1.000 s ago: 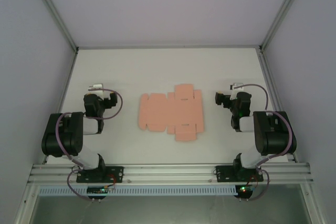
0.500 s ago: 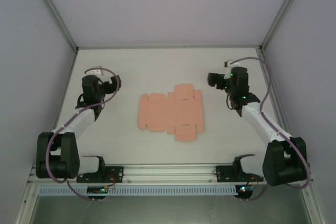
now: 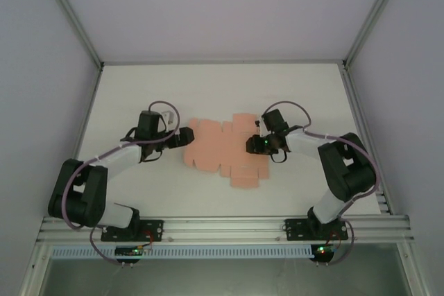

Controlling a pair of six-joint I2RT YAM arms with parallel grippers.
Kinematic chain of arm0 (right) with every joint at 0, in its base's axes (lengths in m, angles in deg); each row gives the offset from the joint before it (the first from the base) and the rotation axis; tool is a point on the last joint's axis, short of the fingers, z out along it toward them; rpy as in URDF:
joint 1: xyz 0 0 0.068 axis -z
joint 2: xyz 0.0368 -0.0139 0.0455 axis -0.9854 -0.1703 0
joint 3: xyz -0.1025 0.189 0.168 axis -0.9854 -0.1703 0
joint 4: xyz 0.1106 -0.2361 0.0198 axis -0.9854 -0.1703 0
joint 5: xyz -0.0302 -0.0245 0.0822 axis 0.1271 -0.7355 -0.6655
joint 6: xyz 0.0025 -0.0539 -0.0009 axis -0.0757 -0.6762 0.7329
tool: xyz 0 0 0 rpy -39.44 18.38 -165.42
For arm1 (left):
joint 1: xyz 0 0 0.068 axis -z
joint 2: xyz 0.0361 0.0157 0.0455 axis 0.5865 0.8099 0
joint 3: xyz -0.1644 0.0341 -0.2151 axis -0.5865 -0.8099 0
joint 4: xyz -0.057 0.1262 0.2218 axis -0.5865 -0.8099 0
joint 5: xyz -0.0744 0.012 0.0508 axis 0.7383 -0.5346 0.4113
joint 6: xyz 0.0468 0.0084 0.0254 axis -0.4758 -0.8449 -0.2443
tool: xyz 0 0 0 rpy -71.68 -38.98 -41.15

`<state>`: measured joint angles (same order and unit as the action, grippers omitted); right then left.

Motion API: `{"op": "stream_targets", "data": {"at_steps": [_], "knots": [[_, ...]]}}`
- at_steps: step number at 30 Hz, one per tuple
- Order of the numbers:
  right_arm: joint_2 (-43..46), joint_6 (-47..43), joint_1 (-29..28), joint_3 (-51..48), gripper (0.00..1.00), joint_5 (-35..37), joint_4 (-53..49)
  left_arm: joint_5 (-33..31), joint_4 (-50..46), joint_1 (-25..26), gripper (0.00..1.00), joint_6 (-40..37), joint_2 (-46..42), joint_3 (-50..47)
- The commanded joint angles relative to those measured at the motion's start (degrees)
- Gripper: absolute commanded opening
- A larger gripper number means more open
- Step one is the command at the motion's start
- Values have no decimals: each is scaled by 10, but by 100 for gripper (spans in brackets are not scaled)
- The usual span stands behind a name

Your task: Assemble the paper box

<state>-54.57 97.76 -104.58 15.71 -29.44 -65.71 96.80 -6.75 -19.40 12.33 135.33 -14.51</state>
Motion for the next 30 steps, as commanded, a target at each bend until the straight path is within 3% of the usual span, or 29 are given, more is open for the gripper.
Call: {"op": "stream_targets", "data": {"at_steps": [1, 5, 8, 10, 12, 16, 18, 24, 30], "knots": [[-34, 14, 5, -26, 40, -7, 20, 72, 44, 2, 100, 29, 24, -11], [-49, 16, 12, -54, 40, -21, 72, 131, 112, 2, 92, 47, 67, -14], [-58, 21, 19, -60, 39, -20, 82, 186, 177, 4, 75, 81, 105, -9], [-61, 17, 20, -62, 40, -21, 90, 210, 216, 5, 58, 101, 128, -6], [-61, 13, 20, -64, 40, -23, 93, 217, 246, 5, 33, 118, 142, -7], [-26, -3, 32, -54, 41, -29, 71, 216, 276, 4, 0, 125, 120, -8], [18, -19, 43, -44, 45, -30, 48, 211, 279, 5, 0, 122, 90, -7], [177, -53, 97, -16, 77, -72, -35, 231, 272, 0, 0, 130, -11, 11], [284, -49, 170, -39, 76, -229, -33, 247, 264, -8, 0, 153, -115, 19]]}}
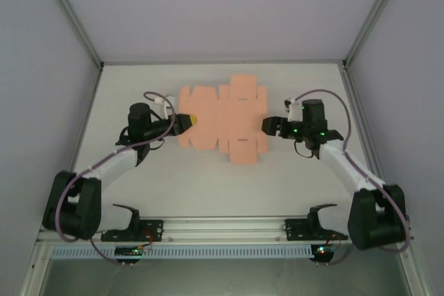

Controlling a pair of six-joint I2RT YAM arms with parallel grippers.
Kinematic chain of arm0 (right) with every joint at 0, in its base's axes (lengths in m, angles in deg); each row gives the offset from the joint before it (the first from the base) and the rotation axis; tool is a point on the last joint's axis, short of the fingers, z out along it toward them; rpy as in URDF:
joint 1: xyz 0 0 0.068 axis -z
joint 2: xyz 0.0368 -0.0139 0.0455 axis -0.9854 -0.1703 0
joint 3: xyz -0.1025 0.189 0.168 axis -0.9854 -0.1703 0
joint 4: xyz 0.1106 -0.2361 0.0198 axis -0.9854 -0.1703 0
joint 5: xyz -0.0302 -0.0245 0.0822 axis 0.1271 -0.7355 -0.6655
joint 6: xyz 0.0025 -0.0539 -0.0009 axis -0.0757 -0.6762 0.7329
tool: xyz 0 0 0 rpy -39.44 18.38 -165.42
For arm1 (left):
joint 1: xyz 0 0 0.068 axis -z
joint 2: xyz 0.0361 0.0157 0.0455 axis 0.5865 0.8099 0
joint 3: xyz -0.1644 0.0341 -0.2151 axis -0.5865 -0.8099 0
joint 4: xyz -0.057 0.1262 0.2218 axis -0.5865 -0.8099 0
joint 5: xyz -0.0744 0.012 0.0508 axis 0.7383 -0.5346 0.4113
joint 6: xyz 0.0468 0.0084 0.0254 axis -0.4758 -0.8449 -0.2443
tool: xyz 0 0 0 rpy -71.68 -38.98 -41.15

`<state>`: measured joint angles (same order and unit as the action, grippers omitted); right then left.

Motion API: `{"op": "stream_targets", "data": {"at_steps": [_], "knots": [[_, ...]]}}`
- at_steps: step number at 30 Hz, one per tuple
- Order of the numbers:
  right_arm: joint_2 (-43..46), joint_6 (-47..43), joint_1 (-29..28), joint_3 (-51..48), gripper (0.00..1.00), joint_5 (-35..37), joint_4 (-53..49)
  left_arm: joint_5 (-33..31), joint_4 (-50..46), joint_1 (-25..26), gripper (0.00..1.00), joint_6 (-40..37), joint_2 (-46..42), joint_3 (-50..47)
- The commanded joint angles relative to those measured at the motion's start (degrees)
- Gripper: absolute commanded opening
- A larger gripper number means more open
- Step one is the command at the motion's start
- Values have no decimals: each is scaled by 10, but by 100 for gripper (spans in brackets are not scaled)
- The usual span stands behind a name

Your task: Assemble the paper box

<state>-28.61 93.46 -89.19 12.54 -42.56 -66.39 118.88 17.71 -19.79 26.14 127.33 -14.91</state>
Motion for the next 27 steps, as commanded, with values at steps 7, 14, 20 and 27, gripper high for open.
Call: {"op": "stream_targets", "data": {"at_steps": [7, 14, 20, 27], "knots": [[46, 36, 25, -11, 59, -228, 65, 43, 17, -7, 0, 39, -89, 22], [55, 41, 25, -19, 11, -248, 85, 19, 28, -7, 0, 43, -111, -2], [49, 21, 21, -16, 0, -223, 86, -29, -90, -12, 94, -11, -122, 12], [-43, -115, -46, 44, 0, -12, -95, -429, -469, -11, 100, -118, -149, 60]]}}
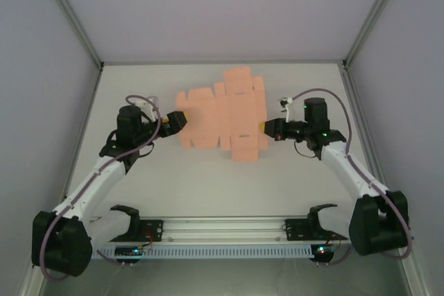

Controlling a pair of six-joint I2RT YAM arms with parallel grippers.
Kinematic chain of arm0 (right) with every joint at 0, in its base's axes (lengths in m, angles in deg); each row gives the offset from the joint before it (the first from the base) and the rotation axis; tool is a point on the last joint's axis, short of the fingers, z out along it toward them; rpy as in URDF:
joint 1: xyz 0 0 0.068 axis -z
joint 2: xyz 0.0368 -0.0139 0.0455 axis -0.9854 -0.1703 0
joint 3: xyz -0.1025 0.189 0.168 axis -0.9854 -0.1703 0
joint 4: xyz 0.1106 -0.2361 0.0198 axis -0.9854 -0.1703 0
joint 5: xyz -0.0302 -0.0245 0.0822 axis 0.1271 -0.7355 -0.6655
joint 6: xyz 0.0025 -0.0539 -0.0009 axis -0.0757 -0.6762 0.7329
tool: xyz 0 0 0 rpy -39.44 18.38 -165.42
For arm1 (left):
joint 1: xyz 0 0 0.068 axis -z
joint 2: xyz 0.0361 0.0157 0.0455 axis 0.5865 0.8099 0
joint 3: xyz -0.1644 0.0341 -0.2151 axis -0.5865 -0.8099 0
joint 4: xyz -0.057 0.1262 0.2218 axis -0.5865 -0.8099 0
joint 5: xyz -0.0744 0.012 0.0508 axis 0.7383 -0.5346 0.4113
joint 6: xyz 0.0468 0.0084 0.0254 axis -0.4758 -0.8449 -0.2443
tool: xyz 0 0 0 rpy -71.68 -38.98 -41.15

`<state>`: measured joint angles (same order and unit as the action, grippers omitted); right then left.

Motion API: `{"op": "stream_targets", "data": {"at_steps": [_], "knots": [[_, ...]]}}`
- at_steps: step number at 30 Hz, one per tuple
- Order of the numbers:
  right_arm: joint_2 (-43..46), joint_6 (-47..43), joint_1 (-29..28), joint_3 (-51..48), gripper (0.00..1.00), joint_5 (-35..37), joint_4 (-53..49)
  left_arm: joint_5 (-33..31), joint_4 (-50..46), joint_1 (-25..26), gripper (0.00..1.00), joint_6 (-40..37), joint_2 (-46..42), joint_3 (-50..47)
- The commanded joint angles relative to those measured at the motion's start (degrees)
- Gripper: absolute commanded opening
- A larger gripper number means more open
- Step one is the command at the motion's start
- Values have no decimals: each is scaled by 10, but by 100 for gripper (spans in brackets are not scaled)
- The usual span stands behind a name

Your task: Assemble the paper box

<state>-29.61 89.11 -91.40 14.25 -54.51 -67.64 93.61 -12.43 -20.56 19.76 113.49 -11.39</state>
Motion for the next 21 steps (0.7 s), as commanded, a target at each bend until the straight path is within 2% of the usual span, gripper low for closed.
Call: {"op": "stream_targets", "data": {"at_steps": [1, 5, 9, 11, 14, 21], "knots": [[-57, -94, -39, 39, 0, 157, -98, -184, -180, -3, 100, -60, -8, 26], [-146, -196, -103, 93, 0, 378, -118, -127, -146, -3, 100, -69, 1, 18], [-222, -305, -174, 114, 0, 584, -43, -58, -90, -2, 100, -71, 40, 23], [-251, -355, -199, 119, 0, 657, -1, -32, -81, -2, 100, -75, 65, 38], [-278, -437, -230, 103, 0, 718, 96, -3, -70, -1, 100, -77, 102, 62], [-302, -648, -280, 21, 0, 752, 383, 74, -52, 9, 99, -78, 179, 145]]}}
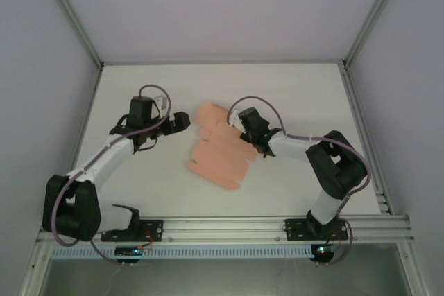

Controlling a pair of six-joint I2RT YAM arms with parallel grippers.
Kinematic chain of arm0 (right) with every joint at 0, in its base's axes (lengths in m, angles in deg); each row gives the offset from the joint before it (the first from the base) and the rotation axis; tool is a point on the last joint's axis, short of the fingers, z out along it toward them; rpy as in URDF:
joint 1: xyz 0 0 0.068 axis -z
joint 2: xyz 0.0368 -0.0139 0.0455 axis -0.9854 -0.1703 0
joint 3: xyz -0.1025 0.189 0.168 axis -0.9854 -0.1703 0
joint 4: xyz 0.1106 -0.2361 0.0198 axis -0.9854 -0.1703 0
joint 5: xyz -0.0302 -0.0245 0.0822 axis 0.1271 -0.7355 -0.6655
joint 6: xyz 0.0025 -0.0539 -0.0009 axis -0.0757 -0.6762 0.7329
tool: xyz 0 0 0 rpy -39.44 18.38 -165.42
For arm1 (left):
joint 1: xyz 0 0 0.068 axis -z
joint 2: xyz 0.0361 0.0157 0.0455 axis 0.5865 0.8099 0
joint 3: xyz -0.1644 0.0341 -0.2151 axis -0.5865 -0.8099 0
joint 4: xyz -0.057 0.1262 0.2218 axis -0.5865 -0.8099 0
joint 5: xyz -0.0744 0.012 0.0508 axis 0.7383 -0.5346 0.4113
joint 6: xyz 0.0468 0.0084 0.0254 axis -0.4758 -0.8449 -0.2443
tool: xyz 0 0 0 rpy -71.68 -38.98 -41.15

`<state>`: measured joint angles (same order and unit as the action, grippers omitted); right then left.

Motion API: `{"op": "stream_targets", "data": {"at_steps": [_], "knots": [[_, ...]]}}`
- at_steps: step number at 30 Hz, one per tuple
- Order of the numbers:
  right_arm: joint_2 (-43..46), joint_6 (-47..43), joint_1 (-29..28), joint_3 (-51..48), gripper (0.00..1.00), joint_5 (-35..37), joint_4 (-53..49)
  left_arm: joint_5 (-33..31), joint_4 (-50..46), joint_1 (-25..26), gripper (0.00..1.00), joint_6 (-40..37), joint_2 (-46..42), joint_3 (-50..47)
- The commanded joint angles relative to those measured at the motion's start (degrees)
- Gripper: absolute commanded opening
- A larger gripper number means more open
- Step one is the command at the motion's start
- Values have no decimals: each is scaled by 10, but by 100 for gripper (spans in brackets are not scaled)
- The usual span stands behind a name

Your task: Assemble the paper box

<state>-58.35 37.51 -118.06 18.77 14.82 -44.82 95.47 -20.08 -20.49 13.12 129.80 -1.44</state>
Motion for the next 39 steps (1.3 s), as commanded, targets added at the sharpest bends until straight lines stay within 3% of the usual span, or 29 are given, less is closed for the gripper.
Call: {"op": "stream_targets", "data": {"at_steps": [1, 4, 7, 14, 21, 27, 33, 39], "knots": [[-17, -152, -19, -31, 0, 62, 180, 65, 24, 12, 100, -12, 26, 59], [-20, -186, -34, -41, 0, 59, 220, 86, 19, 20, 100, -15, 60, 110], [-10, -171, -39, -31, 0, 44, 179, 96, -4, 35, 100, -24, 98, 161], [5, -168, -44, -31, 0, 54, 173, 102, -40, 61, 78, -32, 168, 214], [23, -137, -48, -37, 0, 49, 164, 126, -34, 74, 67, -22, 213, 216], [42, -110, -56, -48, 0, 42, 160, 188, 29, 79, 61, 6, 235, 197], [33, -98, -69, -58, 0, 35, 181, 243, 159, 83, 51, 81, 242, 164], [18, -101, -80, -54, 0, 42, 196, 231, 192, 93, 28, 100, 253, 167]]}}
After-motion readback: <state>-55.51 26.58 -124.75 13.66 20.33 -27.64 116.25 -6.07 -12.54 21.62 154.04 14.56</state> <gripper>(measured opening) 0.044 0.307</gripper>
